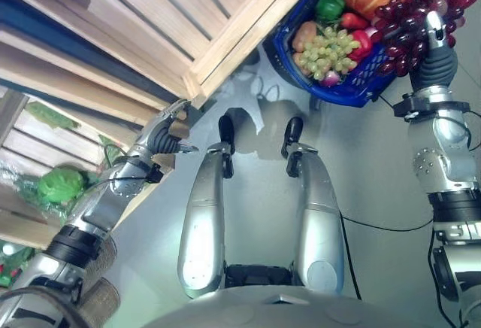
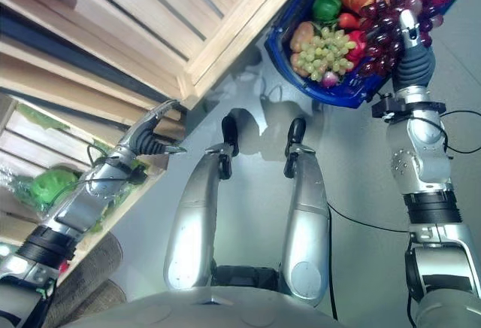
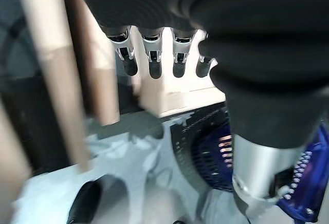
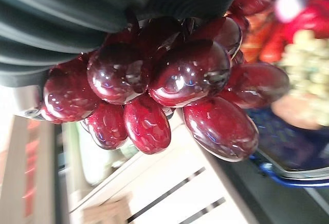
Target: Pick up fruits and vegetables into the basket
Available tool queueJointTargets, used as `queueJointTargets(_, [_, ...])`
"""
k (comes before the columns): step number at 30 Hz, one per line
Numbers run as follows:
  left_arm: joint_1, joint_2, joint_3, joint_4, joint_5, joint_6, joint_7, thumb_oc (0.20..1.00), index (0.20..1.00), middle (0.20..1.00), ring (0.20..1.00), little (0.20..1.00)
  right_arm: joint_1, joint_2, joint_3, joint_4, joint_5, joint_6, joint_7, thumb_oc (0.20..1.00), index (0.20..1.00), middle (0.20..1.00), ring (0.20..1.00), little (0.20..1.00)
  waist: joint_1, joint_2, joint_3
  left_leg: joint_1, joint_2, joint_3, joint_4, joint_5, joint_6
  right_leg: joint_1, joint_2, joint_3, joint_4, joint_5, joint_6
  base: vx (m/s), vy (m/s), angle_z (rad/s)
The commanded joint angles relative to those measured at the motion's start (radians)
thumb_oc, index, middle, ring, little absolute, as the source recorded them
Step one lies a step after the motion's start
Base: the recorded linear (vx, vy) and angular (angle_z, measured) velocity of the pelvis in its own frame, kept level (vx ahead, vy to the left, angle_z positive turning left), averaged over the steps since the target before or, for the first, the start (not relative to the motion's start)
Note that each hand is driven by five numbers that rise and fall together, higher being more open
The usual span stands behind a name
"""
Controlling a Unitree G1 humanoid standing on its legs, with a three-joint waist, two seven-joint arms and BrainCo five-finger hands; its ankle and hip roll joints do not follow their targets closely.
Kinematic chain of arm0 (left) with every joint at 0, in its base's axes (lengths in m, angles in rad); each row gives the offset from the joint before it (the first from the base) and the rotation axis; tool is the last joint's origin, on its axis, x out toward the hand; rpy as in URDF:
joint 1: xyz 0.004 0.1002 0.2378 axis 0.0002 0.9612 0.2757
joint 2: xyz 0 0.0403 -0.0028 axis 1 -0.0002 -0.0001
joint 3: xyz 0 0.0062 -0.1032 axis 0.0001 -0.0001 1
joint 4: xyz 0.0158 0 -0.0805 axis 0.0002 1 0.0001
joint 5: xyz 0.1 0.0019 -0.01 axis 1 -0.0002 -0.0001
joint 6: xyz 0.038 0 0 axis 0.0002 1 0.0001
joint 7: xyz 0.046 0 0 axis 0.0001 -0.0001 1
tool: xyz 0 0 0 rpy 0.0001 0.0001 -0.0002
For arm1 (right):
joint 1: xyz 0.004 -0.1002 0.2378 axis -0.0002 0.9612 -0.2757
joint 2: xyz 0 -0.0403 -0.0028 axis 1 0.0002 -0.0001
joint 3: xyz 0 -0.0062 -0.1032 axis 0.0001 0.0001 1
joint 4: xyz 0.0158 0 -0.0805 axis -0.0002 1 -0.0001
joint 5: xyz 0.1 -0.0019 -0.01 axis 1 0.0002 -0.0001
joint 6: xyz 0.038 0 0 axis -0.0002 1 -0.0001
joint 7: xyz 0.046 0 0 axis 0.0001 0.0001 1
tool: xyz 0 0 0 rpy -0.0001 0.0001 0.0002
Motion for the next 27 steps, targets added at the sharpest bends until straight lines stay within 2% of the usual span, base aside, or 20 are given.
queueJointTargets(1, [0.044,0.012,-0.059,-0.015,-0.067,-0.062,0.003,1.0,1.0,1.0,1.0,1.0,-0.064,-0.105,-0.009,0.003,0.097,0.004,0.057,0.2,0.2,0.2,0.2,0.2,0.013,0.058,-0.056,0.019,-0.042,0.045,-0.039,-0.106,0.042,-0.002,0.026,-0.076,0.068,-0.096,0.027,0.0,-0.018,0.07])
queueJointTargets(9, [0.028,-0.002,-0.156,0.036,-0.14,-0.106,0.048,1.0,1.0,1.0,1.0,1.0,-0.221,-0.121,0.031,0.352,0.345,0.171,0.119,0.2,0.2,0.2,0.2,0.2,0.059,0.123,-0.056,-0.057,-0.05,0.014,-0.046,-0.079,0.045,-0.097,0.008,-0.078,0.124,-0.119,0.01,0.01,-0.016,0.07])
queueJointTargets(10, [0.029,-0.011,-0.169,0.041,-0.155,-0.104,0.047,1.0,1.0,1.0,1.0,1.0,-0.237,-0.117,0.023,0.404,0.41,0.214,0.13,0.2,0.2,0.2,0.2,0.2,0.065,0.134,-0.056,-0.065,-0.052,0.008,-0.05,-0.074,0.046,-0.108,0.008,-0.077,0.129,-0.121,0.008,0.0,0.0,0.0])
queueJointTargets(14, [0.028,-0.025,-0.193,0.058,-0.155,-0.114,0.06,1.0,1.0,1.0,1.0,1.0,-0.254,-0.104,0.011,0.501,0.525,0.312,0.156,0.2,0.2,0.2,0.2,0.2,0.075,0.151,-0.056,-0.078,-0.058,-0.001,-0.061,-0.064,0.048,-0.125,0.011,-0.075,0.132,-0.123,0.002,0.0,0.0,0.0])
queueJointTargets(15, [0.029,-0.027,-0.197,0.059,-0.156,-0.117,0.062,1.0,1.0,1.0,1.0,1.0,-0.253,-0.102,0.007,0.514,0.534,0.323,0.149,0.297,0.297,0.297,0.297,0.297,0.076,0.153,-0.056,-0.081,-0.058,-0.003,-0.064,-0.06,0.047,-0.128,0.013,-0.074,0.133,-0.124,0.001,0.0,0.0,0.0])
queueJointTargets(16, [0.03,-0.029,-0.204,0.057,-0.159,-0.117,0.059,1.0,1.0,1.0,1.0,1.0,-0.252,-0.097,0.001,0.532,0.572,0.336,0.122,1.0,1.0,1.0,1.0,1.0,0.078,0.156,-0.056,-0.081,-0.06,-0.004,-0.07,-0.056,0.047,-0.13,0.015,-0.074,0.13,-0.123,0.0,0.0,0.0,0.0])
queueJointTargets(20, [0.041,-0.036,-0.22,0.055,-0.154,-0.12,0.05,1.0,1.0,1.0,1.0,1.0,-0.243,-0.086,-0.025,0.579,0.68,0.335,0.085,1.0,1.0,1.0,1.0,1.0,0.082,0.158,-0.056,-0.067,-0.066,-0.009,-0.097,-0.048,0.05,-0.116,0.021,-0.076,0.106,-0.115,-0.002,0.0,0.0,0.0])
queueJointTargets(22, [0.054,-0.039,-0.23,0.055,-0.14,-0.13,0.057,1.0,1.0,1.0,1.0,1.0,-0.224,-0.073,-0.045,0.592,0.713,0.289,0.088,1.0,1.0,1.0,1.0,1.0,0.081,0.154,-0.056,-0.05,-0.069,-0.011,-0.11,-0.047,0.05,-0.097,0.026,-0.08,0.088,-0.109,-0.001,0.0,0.0,0.0])
queueJointTargets(24, [0.068,-0.038,-0.233,0.051,-0.132,-0.137,0.057,1.0,1.0,1.0,1.0,1.0,-0.205,-0.065,-0.051,0.588,0.658,0.253,0.122,1.0,1.0,1.0,1.0,1.0,0.078,0.149,-0.056,-0.027,-0.073,-0.011,-0.12,-0.048,0.049,-0.073,0.03,-0.083,0.074,-0.105,0.0,0.0,0.0,0.0])
queueJointTargets(26, [0.084,-0.036,-0.234,0.05,-0.132,-0.15,0.059,1.0,1.0,1.0,1.0,1.0,-0.179,-0.048,-0.042,0.565,0.533,0.163,0.129,1.0,1.0,1.0,1.0,1.0,0.072,0.14,-0.056,0.003,-0.074,-0.007,-0.134,-0.047,0.047,-0.042,0.036,-0.085,0.055,-0.101,0.0,-0.03,0.068,0.0])
queueJointTargets(27, [0.099,-0.042,-0.234,0.055,-0.125,-0.161,0.072,1.0,1.0,1.0,1.0,1.0,-0.144,-0.034,-0.027,0.523,0.426,0.076,0.119,1.0,1.0,1.0,1.0,1.0,0.062,0.127,-0.056,0.032,-0.074,-0.001,-0.151,-0.046,0.044,-0.01,0.041,-0.087,0.031,-0.094,0.002,-0.03,0.085,-0.01])
